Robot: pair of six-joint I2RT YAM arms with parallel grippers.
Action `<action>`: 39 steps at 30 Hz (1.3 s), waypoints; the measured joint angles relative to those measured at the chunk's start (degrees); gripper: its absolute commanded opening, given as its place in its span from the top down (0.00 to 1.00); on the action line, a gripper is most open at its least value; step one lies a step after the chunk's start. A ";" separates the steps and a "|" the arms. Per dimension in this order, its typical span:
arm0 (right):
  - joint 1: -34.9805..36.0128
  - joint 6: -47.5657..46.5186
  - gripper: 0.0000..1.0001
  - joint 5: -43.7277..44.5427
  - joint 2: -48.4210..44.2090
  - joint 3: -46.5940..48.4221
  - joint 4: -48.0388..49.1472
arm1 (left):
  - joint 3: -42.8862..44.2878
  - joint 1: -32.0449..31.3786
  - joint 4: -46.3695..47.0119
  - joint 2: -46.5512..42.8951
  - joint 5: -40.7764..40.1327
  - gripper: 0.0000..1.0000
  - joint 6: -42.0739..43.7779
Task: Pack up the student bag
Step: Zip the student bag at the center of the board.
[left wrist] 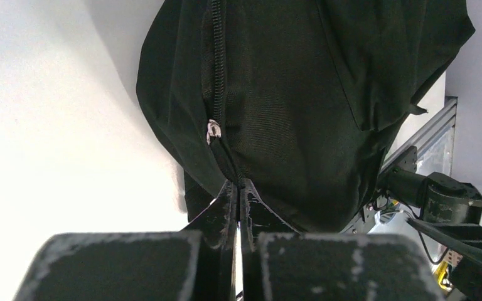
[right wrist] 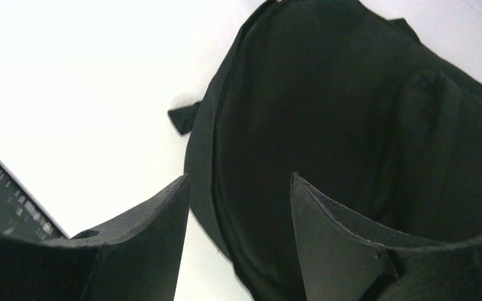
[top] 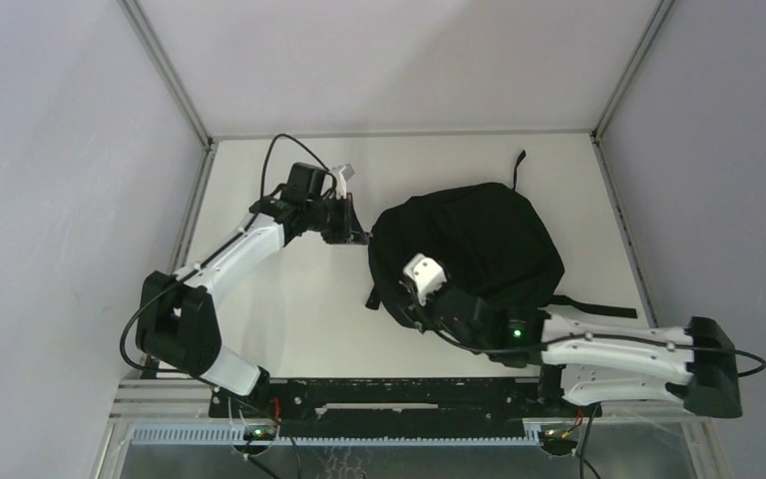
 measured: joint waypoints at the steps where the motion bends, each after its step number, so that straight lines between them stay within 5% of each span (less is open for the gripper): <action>1: -1.42 -0.70 0.33 -1.09 2.99 0.61 2.16 | -0.24 -0.02 0.15 -0.20 -0.02 1.00 -0.02; 14: -9.75 -5.40 0.37 -8.81 33.00 13.49 19.87 | -1.11 0.09 0.87 -0.28 0.00 1.00 -0.02; 16: -10.64 -5.38 0.50 -9.40 35.01 13.99 20.59 | -1.11 0.20 0.94 -0.28 0.00 1.00 -0.02; 20: -11.56 -4.35 1.00 -9.79 36.26 14.08 20.24 | -1.11 0.70 0.96 -0.28 0.15 1.00 -0.04; 27: -11.28 -2.01 1.00 -9.11 33.79 11.67 19.39 | -1.11 1.14 1.07 -0.28 1.05 1.00 -0.09; 39: 0.79 5.44 1.00 -3.17 8.09 -2.75 9.60 | -1.11 -1.05 -1.64 -0.28 7.69 1.00 -1.62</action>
